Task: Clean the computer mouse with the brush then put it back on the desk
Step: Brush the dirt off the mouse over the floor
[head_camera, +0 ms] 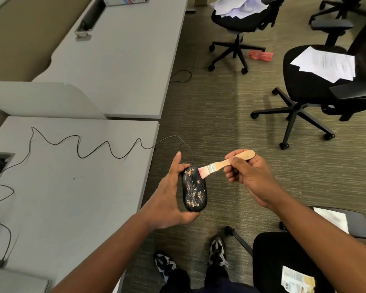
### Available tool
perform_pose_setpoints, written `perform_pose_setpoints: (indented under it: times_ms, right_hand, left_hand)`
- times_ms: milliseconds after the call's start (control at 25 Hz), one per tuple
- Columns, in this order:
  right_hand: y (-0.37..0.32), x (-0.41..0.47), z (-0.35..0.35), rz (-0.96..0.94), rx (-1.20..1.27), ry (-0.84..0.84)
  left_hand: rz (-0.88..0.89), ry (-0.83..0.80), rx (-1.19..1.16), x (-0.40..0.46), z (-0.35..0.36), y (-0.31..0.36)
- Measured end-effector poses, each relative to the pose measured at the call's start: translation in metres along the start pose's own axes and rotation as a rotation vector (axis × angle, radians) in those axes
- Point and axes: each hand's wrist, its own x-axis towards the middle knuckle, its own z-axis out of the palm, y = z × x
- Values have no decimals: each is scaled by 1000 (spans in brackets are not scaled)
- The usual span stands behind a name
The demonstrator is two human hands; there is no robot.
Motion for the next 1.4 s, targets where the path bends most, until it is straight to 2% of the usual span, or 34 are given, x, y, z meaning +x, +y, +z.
perform_pose_setpoints:
  times_ms: [200, 360, 560, 920, 1040, 1160, 1320, 1400]
  right_hand:
    - [0, -2, 0, 28, 0, -53]
    - [1, 1, -2, -29, -9, 12]
    - [-1, -1, -2, 20, -61, -142]
    - [-3, 10, -10, -58, -103, -47]
    - [-7, 6, -12, -15, -46, -136]
    - [-6, 4, -13, 36, -98, -202]
    - [-2, 5, -15, 0, -140, -113]
    - [-5, 4, -14, -16, -85, -125]
  left_hand:
    - [-3, 5, -4, 0, 2, 1]
    - [-1, -1, -6, -1, 3, 1]
    - [3, 3, -13, -2, 4, 2]
    - [-1, -1, -35, -7, 5, 4]
    - [0, -10, -38, -7, 6, 4]
    - [4, -21, -45, -7, 6, 6]
    - [-3, -62, -56, -9, 7, 6]
    - [-4, -75, -54, -10, 8, 7]
